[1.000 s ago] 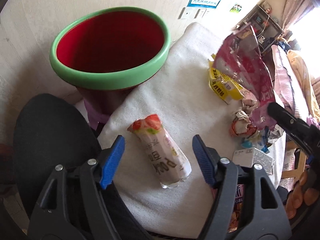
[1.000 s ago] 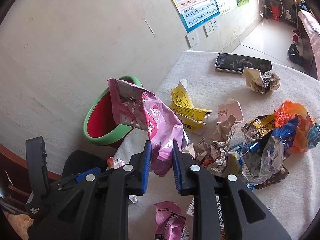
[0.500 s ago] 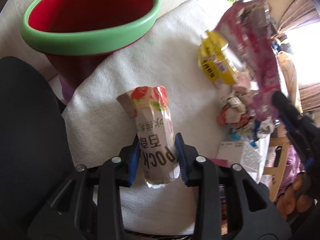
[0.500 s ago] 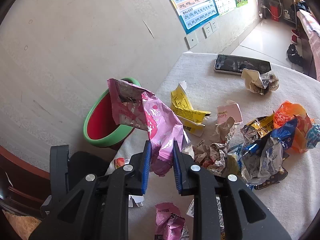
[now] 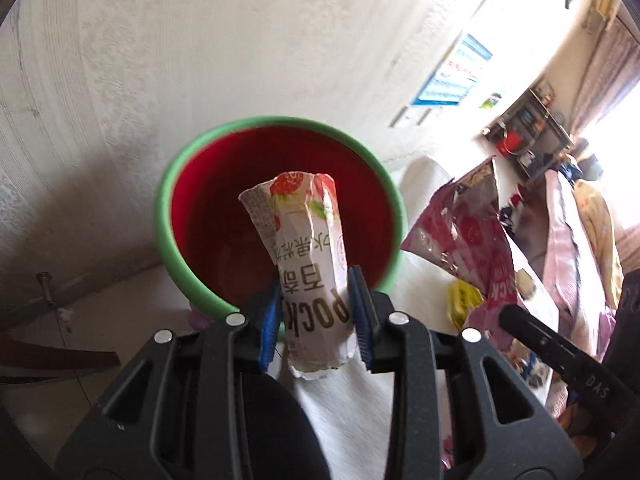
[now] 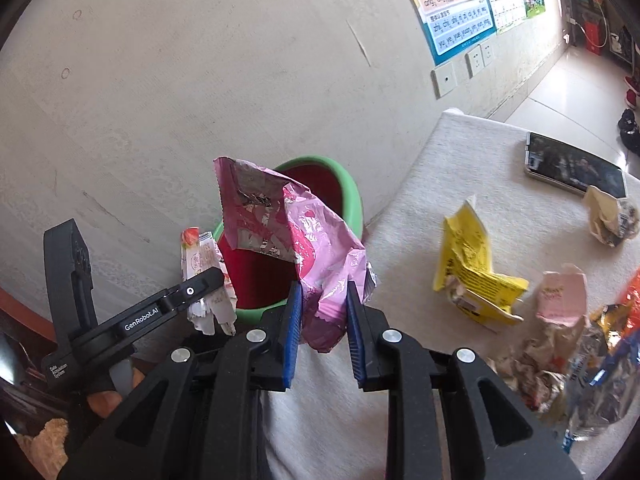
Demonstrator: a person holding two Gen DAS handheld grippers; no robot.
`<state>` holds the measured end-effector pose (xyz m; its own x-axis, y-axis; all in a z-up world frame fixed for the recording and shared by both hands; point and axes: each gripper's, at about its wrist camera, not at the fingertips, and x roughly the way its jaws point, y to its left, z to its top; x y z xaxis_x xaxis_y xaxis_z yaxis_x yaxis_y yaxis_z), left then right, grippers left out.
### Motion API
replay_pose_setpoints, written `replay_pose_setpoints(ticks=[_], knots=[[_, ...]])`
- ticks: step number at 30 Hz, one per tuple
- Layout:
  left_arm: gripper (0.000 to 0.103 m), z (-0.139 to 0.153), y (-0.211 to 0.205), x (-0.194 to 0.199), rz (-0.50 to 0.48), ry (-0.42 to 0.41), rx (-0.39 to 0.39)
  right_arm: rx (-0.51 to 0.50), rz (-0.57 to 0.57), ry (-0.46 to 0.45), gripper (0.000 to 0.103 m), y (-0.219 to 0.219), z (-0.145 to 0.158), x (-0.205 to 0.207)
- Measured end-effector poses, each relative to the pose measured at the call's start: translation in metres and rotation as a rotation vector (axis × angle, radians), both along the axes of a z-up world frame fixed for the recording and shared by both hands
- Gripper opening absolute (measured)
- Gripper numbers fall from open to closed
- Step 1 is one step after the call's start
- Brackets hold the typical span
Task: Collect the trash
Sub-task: 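Carry the wrapper over the red bucket and open the left tool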
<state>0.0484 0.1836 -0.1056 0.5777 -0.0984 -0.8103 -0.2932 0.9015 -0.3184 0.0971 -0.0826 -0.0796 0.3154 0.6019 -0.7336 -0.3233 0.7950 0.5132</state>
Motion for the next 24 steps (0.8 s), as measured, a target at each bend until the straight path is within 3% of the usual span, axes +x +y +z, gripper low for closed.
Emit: replay_pose_setpoints(ticks=[8, 10, 11, 13, 20, 24], knots=[[0.031, -0.009, 0.03, 0.018, 0.056, 0.014, 0.012, 0.007, 0.018, 0.051, 0.024, 0.051, -0.016, 0.033], [0.033, -0.012, 0.03, 0.021, 0.058, 0.021, 0.009, 0.01, 0.015, 0.041, 0.032, 0.055, -0.015, 0.034], [0.034, -0.014, 0.031, 0.022, 0.061, 0.028, 0.006, 0.015, 0.011, 0.041, 0.042, 0.056, -0.014, 0.034], [0.043, -0.015, 0.029, 0.025, 0.077, 0.032, 0.008, 0.028, 0.003, 0.039, 0.047, 0.053, -0.012, 0.033], [0.06, -0.012, 0.025, 0.021, 0.068, 0.012, 0.037, -0.06, -0.023, -0.087, 0.054, 0.005, 0.012, 0.01], [0.064, -0.016, 0.02, 0.017, 0.066, 0.021, 0.024, -0.151, -0.181, -0.155, 0.068, -0.063, 0.018, 0.013]])
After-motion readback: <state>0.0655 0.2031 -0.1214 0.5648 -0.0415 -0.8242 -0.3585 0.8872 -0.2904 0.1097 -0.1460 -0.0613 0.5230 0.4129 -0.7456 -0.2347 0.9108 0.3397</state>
